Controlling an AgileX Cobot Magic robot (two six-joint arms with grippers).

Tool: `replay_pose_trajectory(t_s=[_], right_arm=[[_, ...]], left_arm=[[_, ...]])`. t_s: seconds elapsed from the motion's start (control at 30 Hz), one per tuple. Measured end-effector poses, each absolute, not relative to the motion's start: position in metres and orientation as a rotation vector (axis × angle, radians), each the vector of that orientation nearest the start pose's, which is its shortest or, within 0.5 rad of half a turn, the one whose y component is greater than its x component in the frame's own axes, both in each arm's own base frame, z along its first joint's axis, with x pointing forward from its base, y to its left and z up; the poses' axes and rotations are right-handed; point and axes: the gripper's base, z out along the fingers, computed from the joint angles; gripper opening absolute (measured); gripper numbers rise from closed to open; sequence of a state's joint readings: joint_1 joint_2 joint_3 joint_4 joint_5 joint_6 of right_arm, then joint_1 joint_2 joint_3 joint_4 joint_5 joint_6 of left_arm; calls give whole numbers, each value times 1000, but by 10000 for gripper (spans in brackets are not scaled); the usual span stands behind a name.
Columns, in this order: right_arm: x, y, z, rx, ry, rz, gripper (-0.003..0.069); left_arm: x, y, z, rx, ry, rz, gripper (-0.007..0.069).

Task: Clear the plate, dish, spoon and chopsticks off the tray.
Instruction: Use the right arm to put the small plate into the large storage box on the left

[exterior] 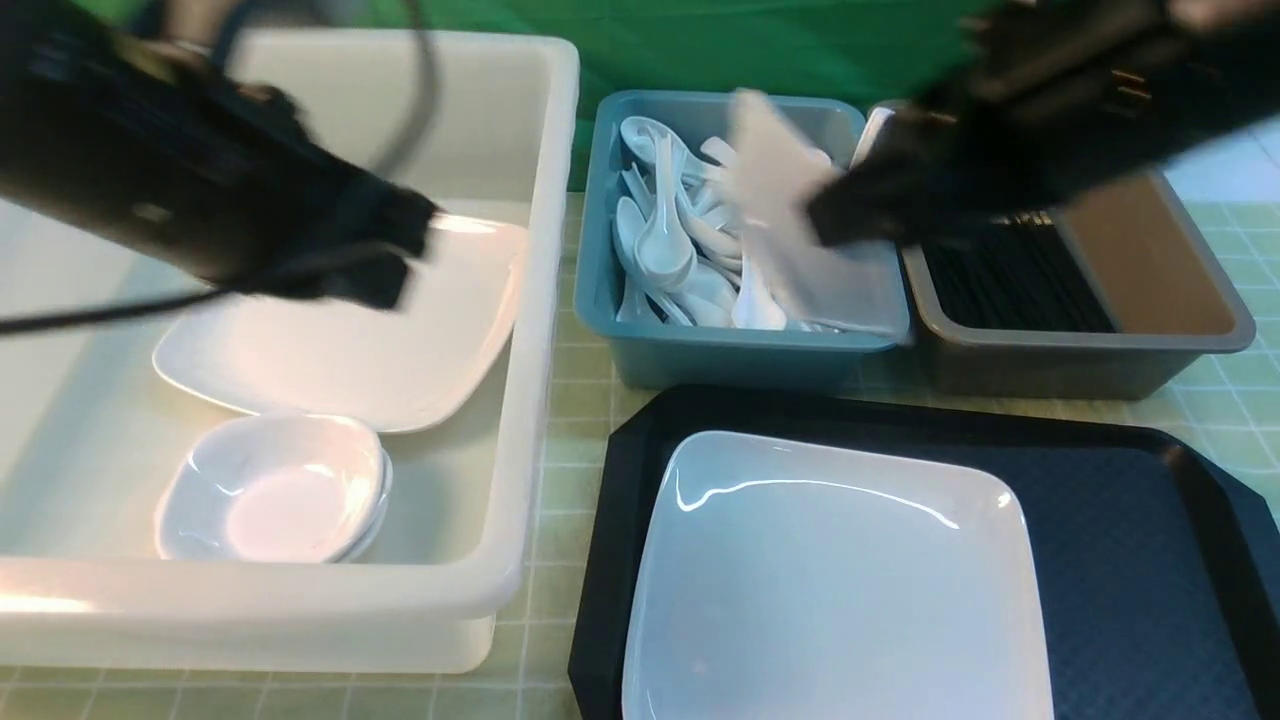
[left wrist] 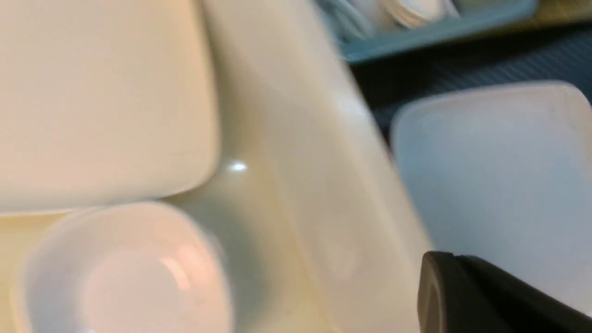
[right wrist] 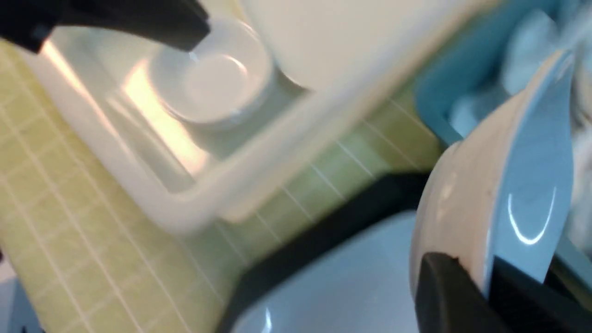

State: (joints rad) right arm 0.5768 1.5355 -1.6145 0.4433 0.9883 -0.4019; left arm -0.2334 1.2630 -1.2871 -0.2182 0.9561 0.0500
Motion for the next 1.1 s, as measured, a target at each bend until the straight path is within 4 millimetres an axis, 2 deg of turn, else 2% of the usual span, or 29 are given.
replay_pose_trajectory(t_s=[0.1, 0.13, 0.17, 0.2, 0.27, 0.3, 0.33, 0.37, 0.43, 0.5, 0.53, 0.57, 0.6, 0.73, 0.97, 1.1], right_arm=[[277, 248, 405, -1096, 2108, 681, 29], [284, 276, 400, -1153, 2082, 703, 29], [286, 283, 394, -1168, 2088, 709, 29], [290, 303, 394, -1206, 2051, 723, 29], [296, 339, 383, -1263, 2014, 755, 29], [295, 346, 380, -1277, 2006, 761, 29], [300, 372, 367, -1308, 1979, 780, 29], [300, 375, 366, -1311, 1977, 781, 29], [302, 394, 352, -1336, 1963, 795, 29], [308, 412, 330, -1357, 1971, 800, 29], [309, 418, 320, -1368, 1979, 801, 29], [310, 419, 318, -1369, 1979, 801, 29], [313, 428, 299, -1391, 1999, 794, 29], [314, 439, 269, -1443, 2013, 752, 29], [306, 448, 265, -1478, 1987, 719, 54], [301, 450, 261, -1513, 2001, 706, 166]], left_arm=[[239, -50, 399, 158, 2366, -318, -8], [232, -34, 407, 72, 2341, -293, -8], [230, -30, 408, 53, 2336, -286, -8], [224, -18, 413, -5, 2316, -259, -8], [215, -3, 417, -85, 2292, -222, -8], [214, -2, 417, -91, 2287, -219, -8], [206, 8, 414, -152, 2284, -195, -8], [204, 11, 414, -172, 2281, -188, -8], [199, 18, 407, -227, 2289, -172, -8], [194, 24, 397, -285, 2304, -165, -8], [193, 26, 393, -305, 2311, -162, -8], [193, 27, 392, -308, 2314, -162, -8], [192, 28, 386, -331, 2325, -166, -8], [193, 28, 376, -343, 2345, -178, -8], [194, 27, 375, -351, 2327, -195, -8], [195, 27, 375, -329, 2325, -204, -8]])
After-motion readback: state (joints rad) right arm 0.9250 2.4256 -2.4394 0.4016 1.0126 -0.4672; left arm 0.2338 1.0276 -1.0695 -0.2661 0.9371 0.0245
